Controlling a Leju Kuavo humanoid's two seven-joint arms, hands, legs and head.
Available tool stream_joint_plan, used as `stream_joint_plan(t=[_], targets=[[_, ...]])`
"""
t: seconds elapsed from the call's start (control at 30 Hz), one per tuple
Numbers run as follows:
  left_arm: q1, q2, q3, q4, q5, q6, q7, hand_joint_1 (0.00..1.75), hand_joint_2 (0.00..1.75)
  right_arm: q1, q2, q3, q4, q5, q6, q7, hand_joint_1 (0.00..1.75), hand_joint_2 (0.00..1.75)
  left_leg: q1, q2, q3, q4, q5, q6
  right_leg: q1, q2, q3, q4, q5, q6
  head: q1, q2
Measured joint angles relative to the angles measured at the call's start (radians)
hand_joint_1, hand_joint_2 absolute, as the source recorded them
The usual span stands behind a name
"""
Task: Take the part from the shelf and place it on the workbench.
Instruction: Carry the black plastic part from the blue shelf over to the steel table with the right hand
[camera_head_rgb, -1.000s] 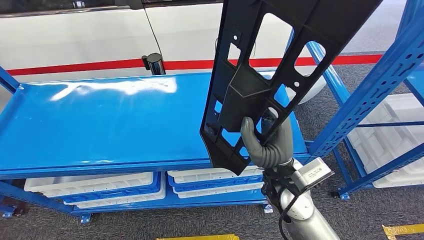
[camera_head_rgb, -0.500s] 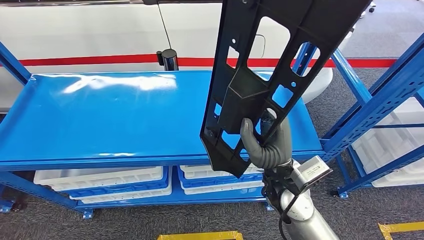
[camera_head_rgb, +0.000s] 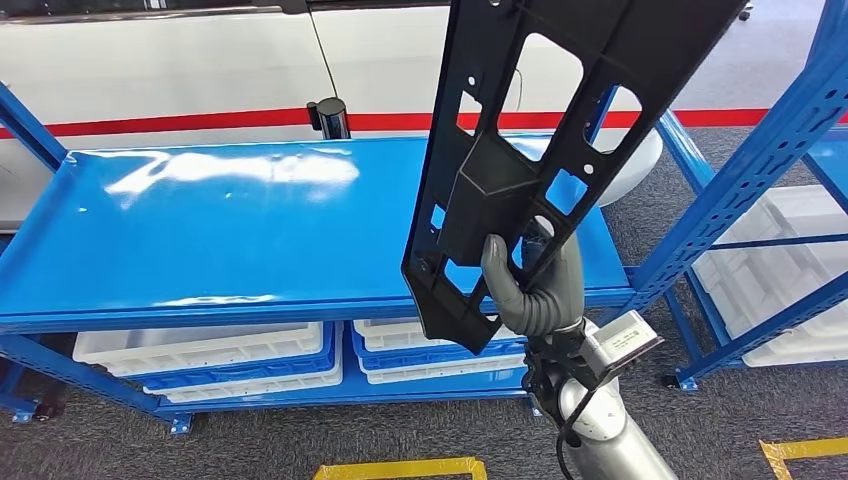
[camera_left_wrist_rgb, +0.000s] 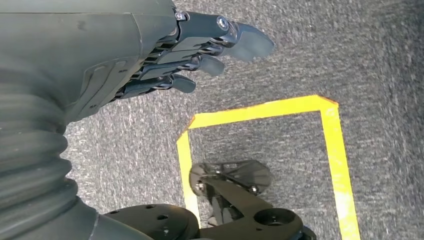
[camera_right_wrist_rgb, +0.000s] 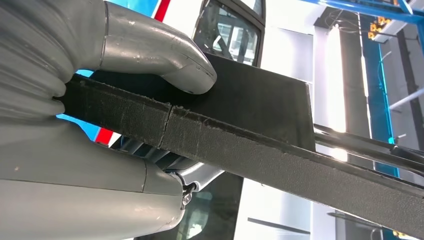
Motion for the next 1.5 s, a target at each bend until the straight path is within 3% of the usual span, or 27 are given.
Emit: stream_joint_plan(t=[0.07, 0.13, 0.17, 0.27, 0.33, 0.43, 0.47, 0.5, 0.57, 0.63, 0.67, 0.77, 0.8, 0.83, 0.9, 0.93, 0.97, 1.0, 1.03, 1.07, 1.13, 1.2, 1.3, 1.33, 1.4, 1.47, 1.5], targets=[[-0.001, 0.0, 0.0, 0.0, 0.0, 0.0, 0.0, 0.0, 1.75, 0.0, 0.0, 0.0, 0.001, 0.0, 0.0, 0.0, 1.75, 1.75, 0.013, -0.001, 0.074, -0.119, 0.052, -0.014, -0.005, 0.001, -0.006, 0.01, 0.001, 0.005, 0.0, 0.0], [-0.002, -0.002, 0.0, 0.0, 0.0, -0.001, -0.001, 0.0, 1.75, -0.001, 0.001, 0.0, 0.001, 0.001, 0.0, -0.001, 1.75, 1.75, 0.016, -0.008, 0.119, -0.211, 0.078, -0.016, -0.002, 0.002, -0.018, 0.023, 0.002, 0.02, -0.002, 0.0], [-0.003, -0.003, 0.0, 0.0, 0.0, -0.002, -0.002, 0.0, 1.75, 0.0, 0.002, -0.001, 0.001, 0.002, -0.001, -0.002, 1.75, 1.75, 0.013, -0.011, 0.12, -0.225, 0.079, -0.011, 0.0, 0.002, -0.025, 0.026, 0.006, 0.029, -0.002, 0.0], [-0.003, -0.002, 0.0, 0.0, 0.0, -0.004, -0.002, 0.0, 1.75, 0.004, 0.002, -0.001, 0.0, 0.007, -0.002, -0.004, 1.75, 1.75, 0.001, -0.011, 0.101, -0.229, 0.099, 0.023, -0.003, 0.004, -0.042, 0.024, 0.014, 0.05, 0.0, 0.0], [-0.003, -0.001, 0.0, 0.0, 0.0, -0.004, -0.002, 0.0, 1.75, 0.006, 0.002, -0.002, 0.0, 0.008, -0.003, -0.004, 1.75, 1.75, -0.001, -0.009, 0.084, -0.233, 0.115, 0.046, -0.007, 0.004, -0.072, 0.078, -0.029, 0.046, 0.003, 0.0], [-0.003, 0.0, 0.0, 0.0, 0.0, -0.004, -0.001, 0.0, 1.75, 0.007, 0.002, -0.003, 0.001, 0.008, -0.003, -0.004, 1.75, 1.75, -0.009, -0.006, 0.053, -0.232, 0.138, 0.062, -0.004, 0.003, -0.137, 0.265, -0.132, 0.032, 0.007, 0.0], [-0.003, 0.0, 0.0, 0.0, 0.0, -0.004, -0.001, 0.0, 1.75, 0.008, 0.002, -0.004, 0.001, 0.008, -0.003, -0.005, 1.75, 1.75, -0.012, -0.005, 0.042, -0.232, 0.146, 0.063, -0.002, 0.004, -0.141, 0.3, -0.145, 0.034, 0.007, 0.0], [-0.003, 0.0, 0.0, 0.0, 0.0, -0.004, 0.0, 0.0, 1.75, 0.009, 0.002, -0.004, 0.001, 0.008, -0.003, -0.005, 1.75, 1.75, -0.014, -0.004, 0.032, -0.232, 0.154, 0.063, 0.0, 0.003, -0.126, 0.296, -0.142, 0.038, 0.007, 0.0], [-0.003, 0.0, 0.0, 0.0, -0.001, -0.003, 0.002, 0.0, 1.75, 0.009, 0.002, -0.004, 0.001, 0.01, -0.003, -0.005, 1.75, 1.75, -0.015, -0.004, 0.015, -0.232, 0.17, 0.06, 0.006, 0.003, -0.04, 0.185, -0.111, 0.046, 0.007, 0.0], [-0.003, 0.0, 0.0, 0.0, -0.003, -0.001, 0.006, 0.0, 1.75, 0.007, 0.003, -0.004, 0.001, 0.011, -0.003, -0.005, 1.75, 1.75, -0.017, -0.004, 0.004, -0.233, 0.186, 0.052, 0.015, 0.003, 0.053, 0.051, -0.092, 0.041, 0.006, 0.0], [-0.004, -0.001, 0.0, 0.0, -0.005, 0.0, 0.008, 0.0, 1.75, 0.006, 0.003, -0.005, 0.001, 0.012, -0.003, -0.006, 1.75, 1.75, -0.017, -0.004, 0.001, -0.234, 0.194, 0.047, 0.019, 0.004, 0.072, 0.016, -0.089, 0.035, 0.008, 0.0], [-0.002, 0.0, 0.0, 0.0, -0.01, 0.002, 0.015, 0.0, 1.75, 0.005, 0.004, -0.007, 0.001, 0.013, -0.001, -0.007, 1.75, 1.75, -0.015, -0.004, -0.002, -0.243, 0.213, 0.026, 0.018, 0.003, 0.061, -0.002, -0.07, 0.016, 0.012, 0.0], [-0.002, 0.0, 0.0, 0.0, -0.01, 0.003, 0.016, 0.0, 1.75, 0.005, 0.005, -0.007, 0.001, 0.013, 0.0, -0.007, 1.75, 1.75, -0.014, -0.004, -0.008, -0.235, 0.197, 0.02, 0.013, 0.002, 0.057, -0.006, -0.059, 0.007, 0.011, 0.0], [-0.001, 0.0, 0.0, 0.0, -0.011, 0.004, 0.017, 0.0, 1.75, 0.005, 0.006, -0.007, 0.001, 0.014, 0.0, -0.007, 1.75, 1.75, -0.013, -0.004, -0.018, -0.209, 0.164, 0.016, 0.008, 0.002, 0.052, -0.01, -0.047, -0.001, 0.01, 0.0], [-0.001, 0.001, 0.0, 0.0, -0.011, 0.005, 0.018, 0.0, 1.75, 0.007, 0.009, -0.007, 0.001, 0.014, 0.001, -0.007, 1.75, 1.75, -0.009, -0.004, -0.047, -0.098, 0.064, 0.008, 0.005, 0.001, 0.035, -0.012, -0.027, -0.011, 0.008, 0.0], [-0.001, 0.0, 0.0, 0.0, -0.011, 0.005, 0.018, 0.0, 1.75, 0.008, 0.009, -0.007, 0.002, 0.014, 0.001, -0.007, 1.75, 1.75, -0.007, -0.003, -0.058, -0.034, 0.03, 0.003, 0.006, 0.0, 0.025, -0.011, -0.019, -0.011, 0.007, 0.0], [-0.001, 0.0, 0.0, 0.0, -0.011, 0.005, 0.018, 0.0, 1.75, 0.009, 0.009, -0.007, 0.002, 0.013, 0.001, -0.007, 1.75, 1.75, -0.005, -0.003, -0.061, 0.014, 0.016, -0.002, 0.006, -0.001, 0.016, -0.011, -0.012, -0.01, 0.007, 0.0], [-0.001, 0.0, 0.0, 0.0, -0.012, 0.005, 0.018, 0.0, 1.75, 0.009, 0.009, -0.007, 0.003, 0.013, 0.001, -0.007, 1.75, 1.75, -0.001, -0.002, -0.049, 0.03, 0.022, -0.006, 0.005, -0.001, 0.007, -0.01, -0.005, -0.007, 0.007, 0.0], [-0.001, 0.001, 0.0, 0.0, -0.012, 0.005, 0.019, 0.0, 1.75, 0.009, 0.009, -0.007, 0.004, 0.013, 0.001, -0.007, 1.75, 1.75, 0.004, -0.001, -0.018, 0.006, 0.043, -0.011, 0.004, -0.001, -0.002, -0.008, 0.001, -0.003, 0.006, 0.0], [-0.002, 0.001, 0.0, 0.0, -0.013, 0.005, 0.019, 0.0, 1.75, 0.01, 0.009, -0.007, 0.004, 0.014, 0.001, -0.007, 1.75, 1.75, 0.01, 0.0, 0.032, -0.053, 0.064, -0.016, 0.002, -0.001, -0.01, -0.003, 0.005, 0.001, 0.006, 0.0], [-0.005, 0.0, 0.0, 0.0, -0.013, 0.005, 0.021, 0.0, 1.75, 0.009, 0.009, -0.007, 0.004, 0.014, 0.002, -0.007, 1.75, 1.75, 0.014, -0.003, 0.124, -0.18, 0.074, -0.02, 0.003, -0.001, -0.026, 0.009, 0.012, 0.01, 0.006, 0.0], [-0.008, 0.0, 0.0, 0.0, -0.014, 0.005, 0.022, 0.0, 1.75, 0.009, 0.009, -0.007, 0.005, 0.015, 0.002, -0.007, 1.75, 1.75, 0.007, -0.007, 0.149, -0.232, 0.066, -0.008, 0.005, -0.001, -0.037, 0.016, 0.022, 0.025, 0.008, 0.0], [-0.007, 0.001, 0.001, 0.0, -0.014, 0.006, 0.023, 0.0, 1.75, 0.012, 0.009, -0.008, 0.006, 0.015, 0.002, -0.007, 1.75, 1.75, -0.002, -0.004, 0.126, -0.239, 0.087, 0.029, 0.0, 0.0, -0.056, 0.025, 0.025, 0.047, 0.01, 0.0], [-0.007, 0.001, 0.001, 0.0, -0.015, 0.007, 0.024, 0.0, 1.75, 0.012, 0.009, -0.008, 0.006, 0.015, 0.002, -0.007, 1.75, 1.75, -0.002, -0.002, 0.115, -0.241, 0.097, 0.042, -0.001, 0.001, -0.072, 0.05, 0.004, 0.045, 0.012, 0.0], [-0.007, 0.001, 0.001, 0.0, -0.019, 0.008, 0.024, 0.0, 1.75, 0.013, 0.008, -0.01, 0.007, 0.015, 0.002, -0.007, 1.75, 1.75, -0.005, -0.001, 0.09, -0.242, 0.116, 0.058, -0.001, 0.002, -0.117, 0.157, -0.07, 0.034, 0.015, 0.0], [-0.007, 0.001, 0.001, 0.0, -0.023, 0.008, 0.024, 0.0, 1.75, 0.016, 0.008, -0.01, 0.008, 0.016, 0.002, -0.007, 1.75, 1.75, -0.009, 0.0, 0.063, -0.241, 0.135, 0.062, -0.001, 0.002, -0.147, 0.274, -0.123, 0.032, 0.016, 0.0], [-0.007, 0.001, 0.001, 0.0, -0.024, 0.008, 0.025, 0.0, 1.75, 0.018, 0.007, -0.01, 0.008, 0.017, 0.002, -0.007, 1.75, 1.75, -0.01, 0.0, 0.05, -0.241, 0.145, 0.062, 0.0, 0.002, -0.142, 0.295, -0.126, 0.038, 0.016, 0.0]])
